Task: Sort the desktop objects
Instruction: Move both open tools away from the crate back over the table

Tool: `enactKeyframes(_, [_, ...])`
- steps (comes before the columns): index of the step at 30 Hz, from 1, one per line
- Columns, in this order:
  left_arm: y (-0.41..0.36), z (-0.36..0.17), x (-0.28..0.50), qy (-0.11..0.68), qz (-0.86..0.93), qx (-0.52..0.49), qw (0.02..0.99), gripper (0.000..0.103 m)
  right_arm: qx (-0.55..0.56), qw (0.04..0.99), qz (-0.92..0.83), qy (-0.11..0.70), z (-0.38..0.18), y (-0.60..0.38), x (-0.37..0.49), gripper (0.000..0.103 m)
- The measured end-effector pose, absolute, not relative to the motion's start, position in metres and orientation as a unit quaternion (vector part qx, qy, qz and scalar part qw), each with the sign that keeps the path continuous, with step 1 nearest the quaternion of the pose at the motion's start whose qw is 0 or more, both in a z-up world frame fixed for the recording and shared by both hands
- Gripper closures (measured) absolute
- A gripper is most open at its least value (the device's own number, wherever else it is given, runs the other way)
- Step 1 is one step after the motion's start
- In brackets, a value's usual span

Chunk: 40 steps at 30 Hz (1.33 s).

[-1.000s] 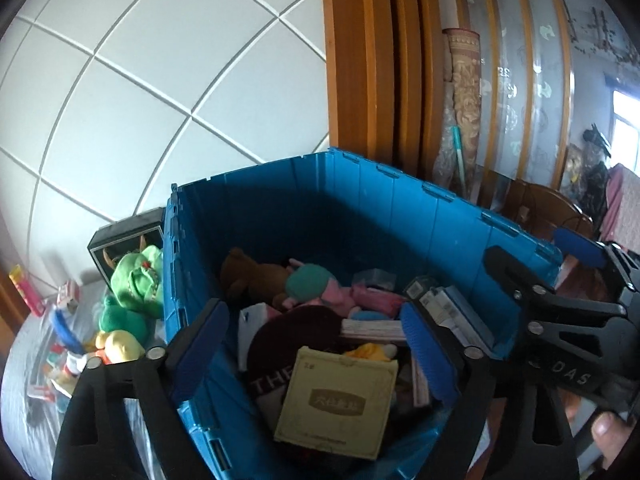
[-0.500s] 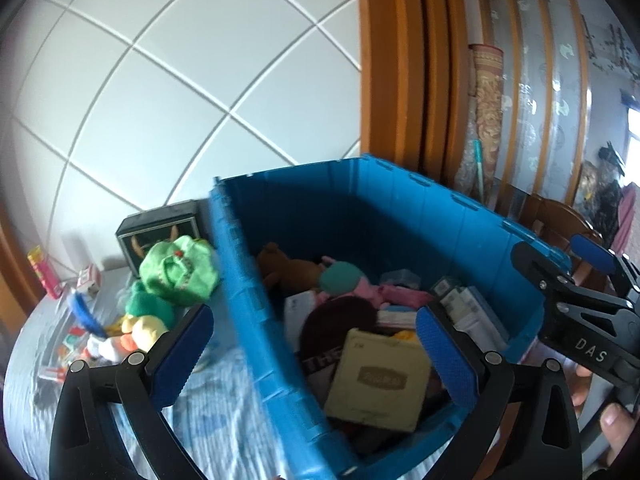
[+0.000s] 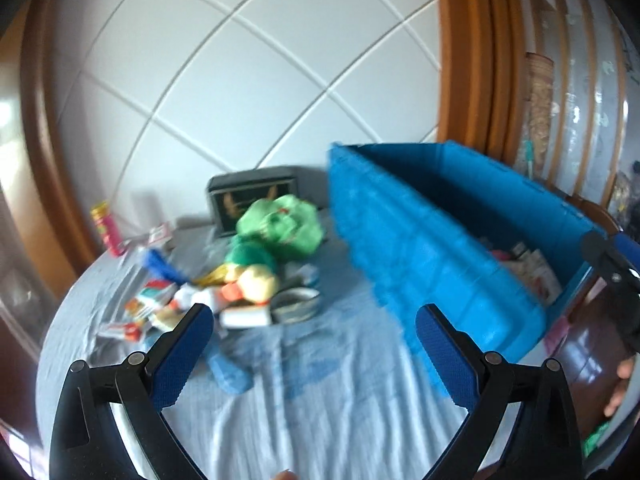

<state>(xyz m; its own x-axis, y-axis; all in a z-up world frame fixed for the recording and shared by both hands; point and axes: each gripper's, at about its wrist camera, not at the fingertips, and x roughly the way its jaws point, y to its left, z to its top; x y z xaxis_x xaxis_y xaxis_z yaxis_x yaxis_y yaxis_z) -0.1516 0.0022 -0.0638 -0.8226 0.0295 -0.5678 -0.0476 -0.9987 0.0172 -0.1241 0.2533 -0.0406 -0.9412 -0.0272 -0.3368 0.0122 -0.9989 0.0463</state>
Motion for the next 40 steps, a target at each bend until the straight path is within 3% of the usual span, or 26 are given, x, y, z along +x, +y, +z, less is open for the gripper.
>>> enactKeyframes(13, [-0.100,-0.072,-0.095,0.006,0.953,-0.302,0.007,0.001,0.216,0.024,-0.976,-0.004,-0.057,0.132,-0.064,0.000])
enactKeyframes(23, [-0.091,-0.050,-0.066,-0.004,0.964,-0.265,0.016,0.000,0.215,0.038,-0.976,0.003,-0.048,0.131,-0.052,0.000])
enactKeyframes(40, [-0.075,-0.051,-0.043,-0.013,0.957,-0.289,-0.001,0.001,0.225,0.021,-0.974,0.023,-0.043,0.150,-0.029,0.000])
